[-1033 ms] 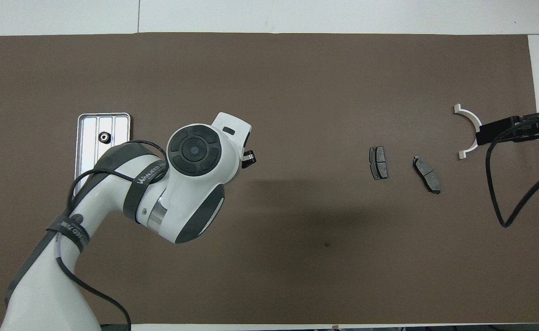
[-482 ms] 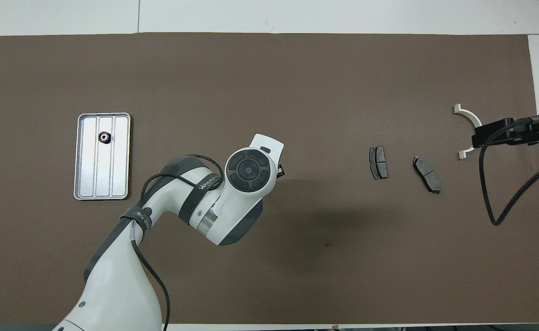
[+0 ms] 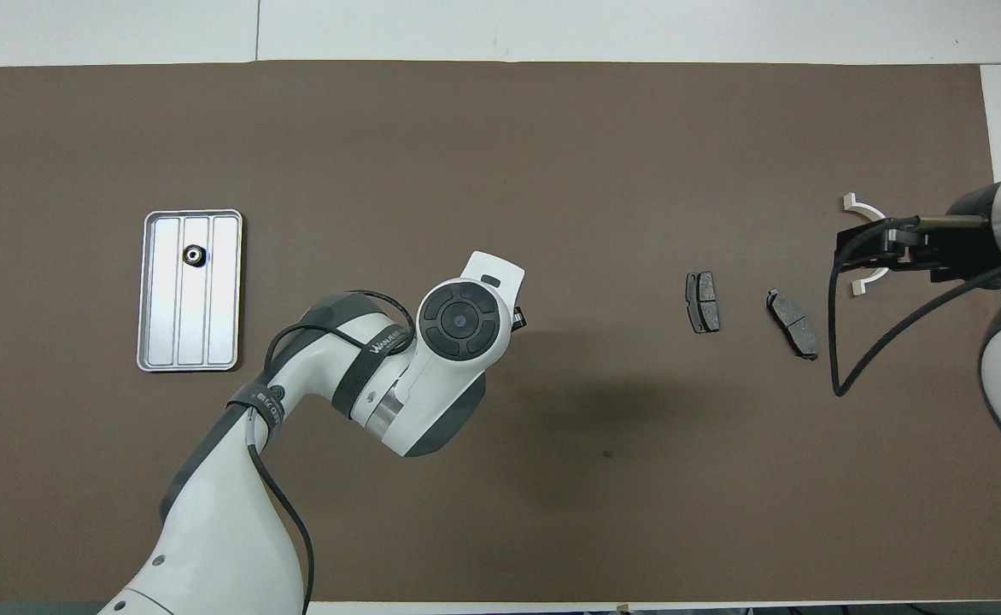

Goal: Place bearing gear from tray to pile
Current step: 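Carry the gear to mid-table with the left gripper while the right gripper approaches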

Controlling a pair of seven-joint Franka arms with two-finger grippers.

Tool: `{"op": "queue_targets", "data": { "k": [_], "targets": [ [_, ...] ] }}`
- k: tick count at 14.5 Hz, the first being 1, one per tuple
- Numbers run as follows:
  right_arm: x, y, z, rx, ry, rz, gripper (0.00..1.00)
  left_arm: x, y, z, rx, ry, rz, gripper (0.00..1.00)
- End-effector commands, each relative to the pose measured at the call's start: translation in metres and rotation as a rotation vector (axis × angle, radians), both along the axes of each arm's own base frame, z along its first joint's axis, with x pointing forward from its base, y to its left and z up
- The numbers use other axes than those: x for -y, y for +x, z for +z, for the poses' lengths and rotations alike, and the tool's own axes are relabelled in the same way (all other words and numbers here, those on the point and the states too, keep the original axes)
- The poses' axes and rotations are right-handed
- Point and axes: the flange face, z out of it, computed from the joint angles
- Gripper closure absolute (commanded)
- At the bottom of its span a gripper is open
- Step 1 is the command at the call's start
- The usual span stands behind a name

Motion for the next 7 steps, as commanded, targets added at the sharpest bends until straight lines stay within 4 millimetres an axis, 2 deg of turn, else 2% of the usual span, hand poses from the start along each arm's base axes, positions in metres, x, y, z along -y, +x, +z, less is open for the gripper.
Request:
{"op": "queue_targets", "data": {
  "k": [1,4,5,6,7],
  "targets": [
    [-0.018,-0.009,-0.016,0.009,0.018,-0.049,0.03,-0.003,-0.003,-0.006,0.026,0.008,0.004,1.00],
    [-0.034,-0.008,-0.032,0.012,0.019,-0.064,0.03,-0.003,-0.003,-0.006,0.029,0.007,0.001,1.00],
    [-0.039,-0.008,-0.038,0.016,0.021,-0.073,0.03,-0.004,-0.001,-0.006,0.031,0.005,0.003,0.77],
    [-0.044,-0.009,-0.043,0.017,0.022,-0.080,0.03,-0.004,0.000,-0.005,0.038,0.004,-0.003,0.33],
    [-0.050,-0.010,-0.047,0.015,0.022,-0.089,0.03,-0.004,0.000,-0.005,0.041,0.007,-0.009,0.15]
  ]
}}
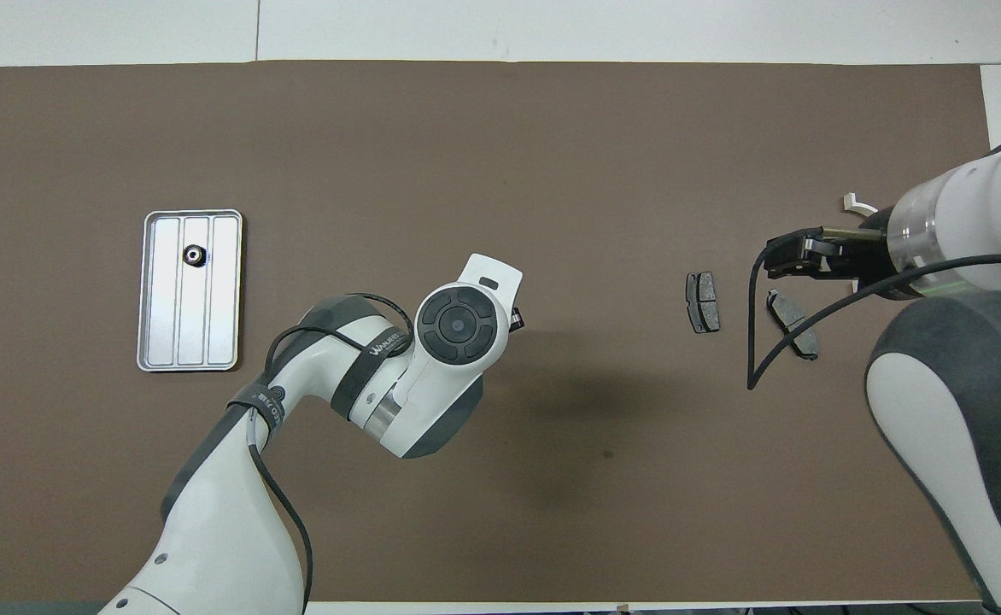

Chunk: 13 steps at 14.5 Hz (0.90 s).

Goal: Place bearing gear from tray to pile
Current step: 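Carry the gear to mid-table with the left gripper while the right gripper approaches, then set the gear down mid-table and withdraw the left gripper to the tray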

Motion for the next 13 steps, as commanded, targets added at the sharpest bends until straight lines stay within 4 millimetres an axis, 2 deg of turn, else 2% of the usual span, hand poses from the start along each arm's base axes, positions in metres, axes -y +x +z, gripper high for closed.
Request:
{"op": "queue_targets", "data": {
  "k": [1,4,6,9,11,13],
  "targets": [
    [-0.014,-0.008,-0.009,0.014,0.017,-0.035,0.02,-0.002,0.000,-0.002,0.029,0.008,-0.006,0.12],
    [-0.020,-0.007,-0.012,0.015,0.018,-0.048,0.02,-0.003,0.001,0.002,0.025,0.020,-0.009,0.09],
    [-0.024,-0.007,-0.017,0.018,0.019,-0.050,0.02,-0.017,0.016,0.010,0.049,0.053,-0.029,0.09],
    [-0.038,-0.007,-0.022,0.022,0.021,-0.072,0.02,-0.088,0.066,0.031,0.065,0.072,-0.054,0.09],
    [-0.059,-0.009,-0.028,0.018,0.021,-0.073,0.02,-0.150,0.090,0.061,0.051,0.097,-0.106,0.10],
    [-0.072,-0.008,-0.034,0.020,0.022,-0.103,0.02,-0.209,0.106,0.085,0.030,0.113,-0.157,0.10]
  ]
}}
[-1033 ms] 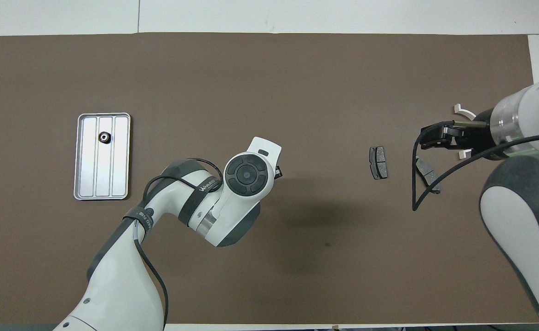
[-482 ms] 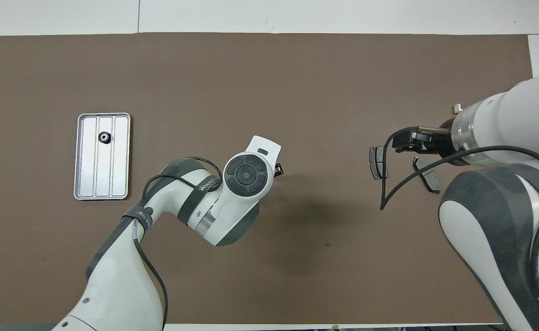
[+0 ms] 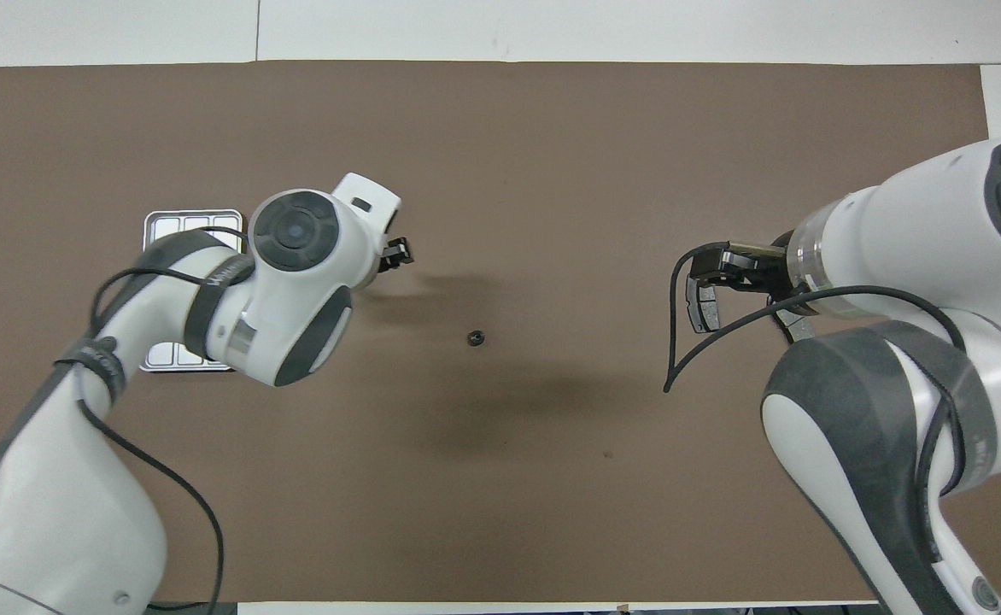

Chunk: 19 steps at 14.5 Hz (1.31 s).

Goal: Place bearing gear from tray to pile
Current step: 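Set the gear down mid-table and withdraw the left gripper to the tray, then reach the right gripper to the gear while the left gripper reaches the tray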

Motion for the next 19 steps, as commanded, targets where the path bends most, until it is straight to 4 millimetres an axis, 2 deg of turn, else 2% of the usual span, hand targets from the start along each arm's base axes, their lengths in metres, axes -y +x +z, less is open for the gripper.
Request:
{"op": "queue_targets", "data": {
  "k": [1,2,4,7,8,11,14,16,19],
  "targets": [
    [-0.023,-0.002,-0.013,0.002,0.012,-0.037,0.02,-0.076,0.009,0.041,-0.033,0.024,-0.071,0.10],
    [-0.032,-0.002,-0.020,-0.008,0.006,-0.050,0.02,-0.099,0.014,0.046,-0.041,0.014,-0.092,0.10],
    [-0.068,-0.005,-0.036,-0.007,0.002,-0.072,0.02,-0.154,0.020,0.048,-0.074,-0.015,-0.130,0.11],
    [-0.111,-0.010,-0.064,-0.025,-0.006,-0.111,0.02,-0.229,0.016,0.043,-0.121,-0.106,-0.205,0.12],
    [-0.126,-0.012,-0.075,-0.035,-0.014,-0.128,0.03,-0.240,0.014,0.041,-0.124,-0.116,-0.221,0.12],
    [-0.173,-0.024,-0.106,-0.039,-0.022,-0.178,0.03,-0.245,0.014,0.030,-0.111,-0.113,-0.235,0.12],
    [-0.212,-0.031,-0.131,-0.020,-0.023,-0.212,0.04,-0.247,0.017,0.008,-0.057,-0.103,-0.231,0.12],
    [-0.229,-0.028,-0.140,-0.014,-0.019,-0.226,0.05,-0.246,0.023,0.001,-0.023,-0.097,-0.232,0.12],
    [-0.276,-0.028,-0.163,-0.001,-0.039,-0.241,0.05,-0.242,0.032,-0.011,0.019,-0.091,-0.237,0.12]
  ]
}}
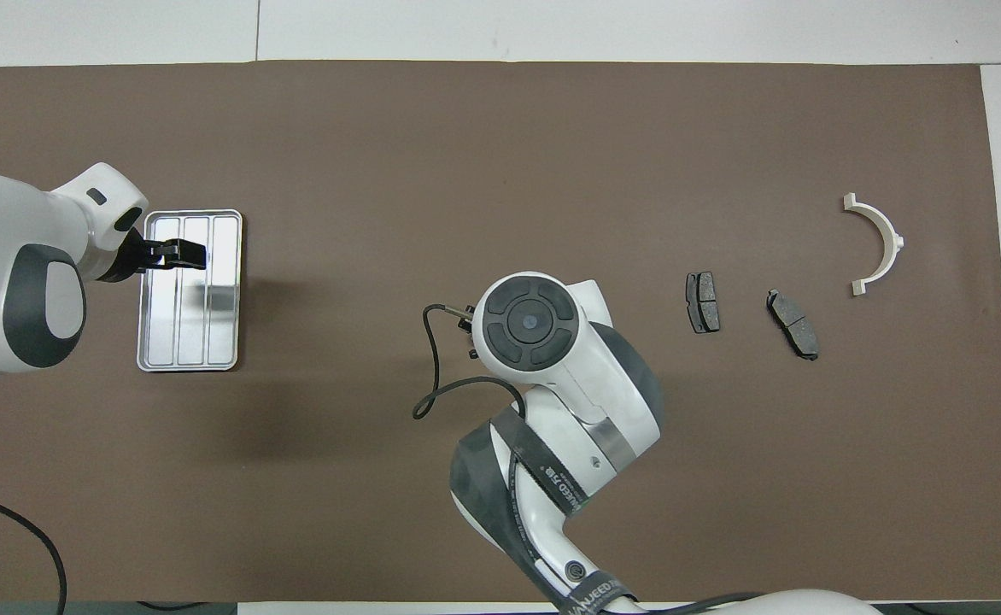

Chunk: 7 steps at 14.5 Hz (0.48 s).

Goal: Place bearing gear from tray to pile
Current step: 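Reach the right gripper to the gear while the left gripper reaches the tray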

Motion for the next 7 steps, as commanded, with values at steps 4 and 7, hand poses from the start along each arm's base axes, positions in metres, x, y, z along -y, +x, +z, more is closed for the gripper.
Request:
{"op": "queue_targets", "data": {
  "k": [4,7],
  "targets": [
    [-0.049,0.021,-0.043,0.063,-0.049,-0.047,0.05,0.005,0.009,-0.024,0.047,-0.010,-0.010,0.12],
    [-0.048,0.026,-0.063,0.056,-0.042,-0.060,0.06,0.006,0.011,-0.025,0.057,-0.009,-0.012,0.12]
  ]
}}
